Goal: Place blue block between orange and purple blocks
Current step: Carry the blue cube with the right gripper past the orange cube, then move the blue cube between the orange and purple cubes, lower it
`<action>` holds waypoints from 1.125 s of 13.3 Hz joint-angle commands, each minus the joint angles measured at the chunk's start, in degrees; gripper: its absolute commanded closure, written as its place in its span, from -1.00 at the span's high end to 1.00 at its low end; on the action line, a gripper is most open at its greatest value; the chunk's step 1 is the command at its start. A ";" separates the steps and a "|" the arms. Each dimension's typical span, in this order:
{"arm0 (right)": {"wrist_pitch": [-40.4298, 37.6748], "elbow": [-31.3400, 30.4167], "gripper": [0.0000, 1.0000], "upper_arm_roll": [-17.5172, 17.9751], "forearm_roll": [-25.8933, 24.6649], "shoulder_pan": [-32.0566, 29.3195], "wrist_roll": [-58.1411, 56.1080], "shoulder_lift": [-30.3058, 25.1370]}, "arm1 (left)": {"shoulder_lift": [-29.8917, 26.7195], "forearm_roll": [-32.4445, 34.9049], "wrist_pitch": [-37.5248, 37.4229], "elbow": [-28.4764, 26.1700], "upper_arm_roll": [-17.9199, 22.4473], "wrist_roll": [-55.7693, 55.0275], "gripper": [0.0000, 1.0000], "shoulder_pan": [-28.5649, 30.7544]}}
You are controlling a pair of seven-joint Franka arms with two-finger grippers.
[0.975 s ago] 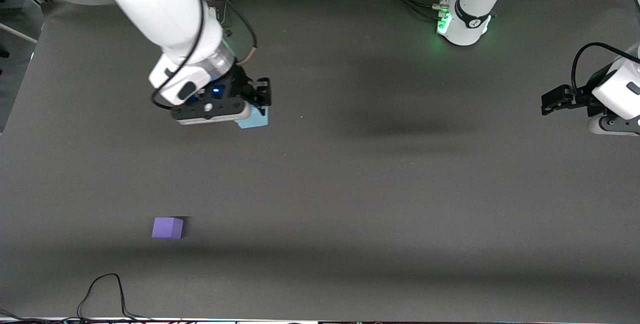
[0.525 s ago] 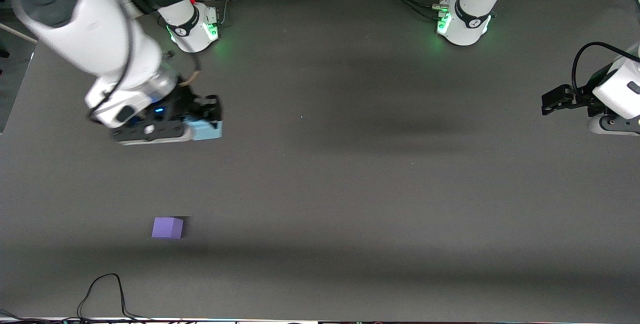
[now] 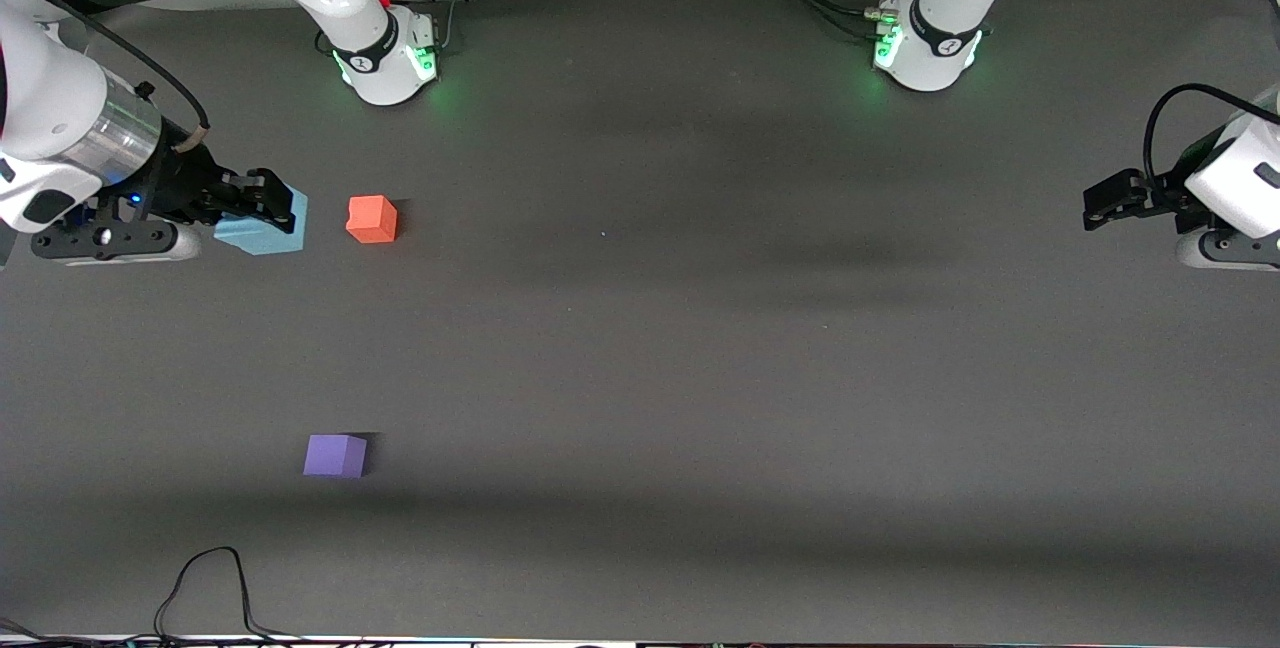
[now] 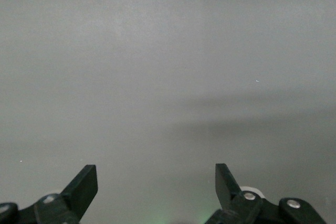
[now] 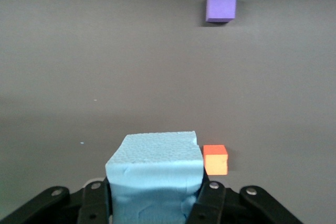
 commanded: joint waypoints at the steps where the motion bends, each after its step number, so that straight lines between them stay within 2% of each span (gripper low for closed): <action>1: 5.76 -9.40 -0.33 -2.83 -0.69 -0.46 -3.10 -4.34 | -0.59 -0.05 -0.74 0.38 0.28 0.00 1.00 -0.42; 4: 8.75 -12.22 -0.33 -6.78 0.10 -0.55 -5.30 -3.12 | -0.59 -0.05 -0.83 0.38 0.28 -0.09 1.00 -0.42; 7: 17.17 -19.06 -0.33 -7.15 0.54 -0.73 -8.18 -0.93 | -0.59 -0.05 -0.83 0.38 0.28 -0.09 1.00 -0.42; 9: 21.13 -20.14 -0.33 -7.15 0.54 -0.64 -9.52 4.07 | -0.59 -0.05 -0.83 0.29 0.28 -0.09 1.00 -0.42; 12: 36.13 -28.55 -0.33 -7.15 0.54 -0.64 -13.64 8.12 | -0.59 -0.13 -0.83 0.29 0.28 -0.09 1.00 -0.33; 15: 46.44 -30.69 -0.33 -7.15 0.54 -0.47 -13.92 14.53 | -0.50 -0.22 -0.83 0.20 0.28 -0.17 1.00 -0.42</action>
